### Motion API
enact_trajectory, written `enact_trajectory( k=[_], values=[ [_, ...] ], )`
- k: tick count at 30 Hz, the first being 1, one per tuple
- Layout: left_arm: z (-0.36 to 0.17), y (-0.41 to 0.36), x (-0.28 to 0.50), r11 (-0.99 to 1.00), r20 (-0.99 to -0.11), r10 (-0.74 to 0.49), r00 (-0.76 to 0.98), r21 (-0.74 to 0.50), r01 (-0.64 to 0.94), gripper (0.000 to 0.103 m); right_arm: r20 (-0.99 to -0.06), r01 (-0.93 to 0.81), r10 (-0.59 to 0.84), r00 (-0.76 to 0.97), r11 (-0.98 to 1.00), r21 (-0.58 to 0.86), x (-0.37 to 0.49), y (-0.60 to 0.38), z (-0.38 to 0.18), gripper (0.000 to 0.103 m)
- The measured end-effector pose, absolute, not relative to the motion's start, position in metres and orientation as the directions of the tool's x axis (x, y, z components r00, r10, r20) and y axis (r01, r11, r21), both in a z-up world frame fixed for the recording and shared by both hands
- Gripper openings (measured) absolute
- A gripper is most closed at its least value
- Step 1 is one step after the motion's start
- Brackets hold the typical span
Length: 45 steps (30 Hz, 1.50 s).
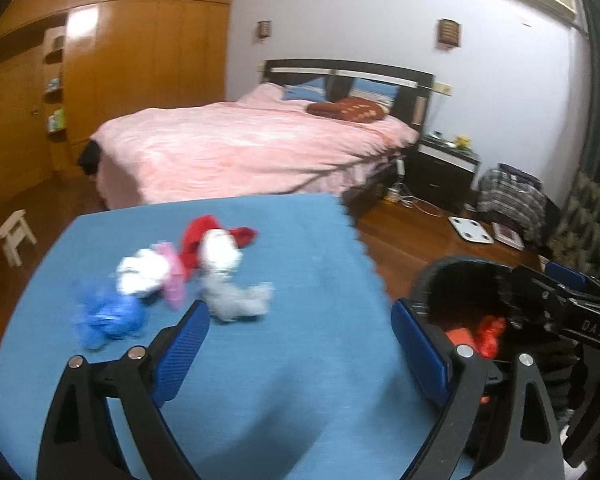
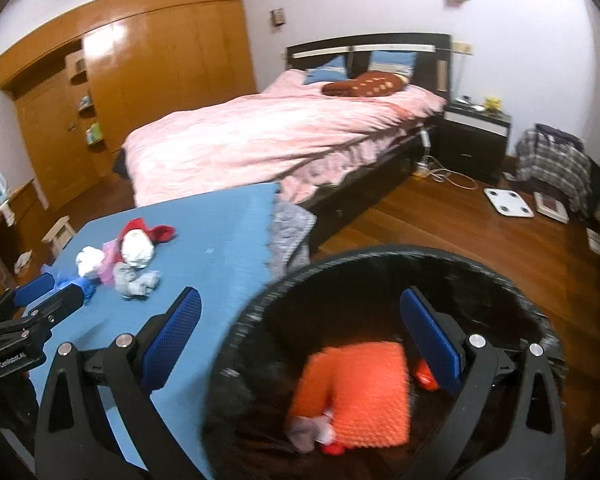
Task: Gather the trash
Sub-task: 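Move both tools back over the remaining items on the table, then grasp the blue plastic bag with the left tool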
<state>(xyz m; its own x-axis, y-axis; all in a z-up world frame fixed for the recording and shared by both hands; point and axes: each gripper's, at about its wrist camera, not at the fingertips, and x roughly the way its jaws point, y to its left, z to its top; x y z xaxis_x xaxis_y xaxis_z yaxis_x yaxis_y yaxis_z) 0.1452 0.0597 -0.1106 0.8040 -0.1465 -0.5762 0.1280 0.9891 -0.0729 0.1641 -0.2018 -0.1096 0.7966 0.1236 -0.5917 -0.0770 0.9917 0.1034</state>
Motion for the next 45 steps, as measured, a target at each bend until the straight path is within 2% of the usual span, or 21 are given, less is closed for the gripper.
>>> enact_trajectory(
  k=[11, 20, 37, 40, 42, 45],
  values=[
    [-0.130, 0.150, 0.158, 0.996, -0.596, 0.028, 0.803, -0.047, -0.069, 0.090, -0.611, -0.198, 0.201, 0.765, 0.977, 0.074, 0.201, -0.121, -0.125, 0.097],
    [-0.158, 0.202, 0.186, 0.985, -0.633, 0.105, 0.767, -0.040, -0.168, 0.090, -0.652, -0.231, 0.211, 0.728, 0.971, 0.056, 0.228, -0.083, -0.151, 0.097],
    [-0.202, 0.223, 0.224, 0.982, -0.725, 0.051, 0.687, -0.087, -0.165, 0.090, -0.689, -0.278, 0.233, 0.687, 0.959, 0.047, 0.266, -0.039, -0.174, 0.097],
    [-0.205, 0.222, 0.228, 0.985, -0.739, 0.016, 0.673, -0.103, -0.137, 0.080, -0.694, -0.282, 0.236, 0.680, 0.958, 0.049, 0.269, -0.036, -0.176, 0.097],
    [-0.205, 0.219, 0.229, 0.988, -0.742, -0.003, 0.671, -0.107, -0.114, 0.066, -0.696, -0.286, 0.238, 0.677, 0.957, 0.049, 0.270, -0.035, -0.178, 0.097],
    [-0.204, 0.216, 0.227, 0.989, -0.742, -0.013, 0.671, -0.107, -0.100, 0.061, -0.697, -0.291, 0.244, 0.675, 0.955, 0.053, 0.270, -0.032, -0.179, 0.097]
  ],
)
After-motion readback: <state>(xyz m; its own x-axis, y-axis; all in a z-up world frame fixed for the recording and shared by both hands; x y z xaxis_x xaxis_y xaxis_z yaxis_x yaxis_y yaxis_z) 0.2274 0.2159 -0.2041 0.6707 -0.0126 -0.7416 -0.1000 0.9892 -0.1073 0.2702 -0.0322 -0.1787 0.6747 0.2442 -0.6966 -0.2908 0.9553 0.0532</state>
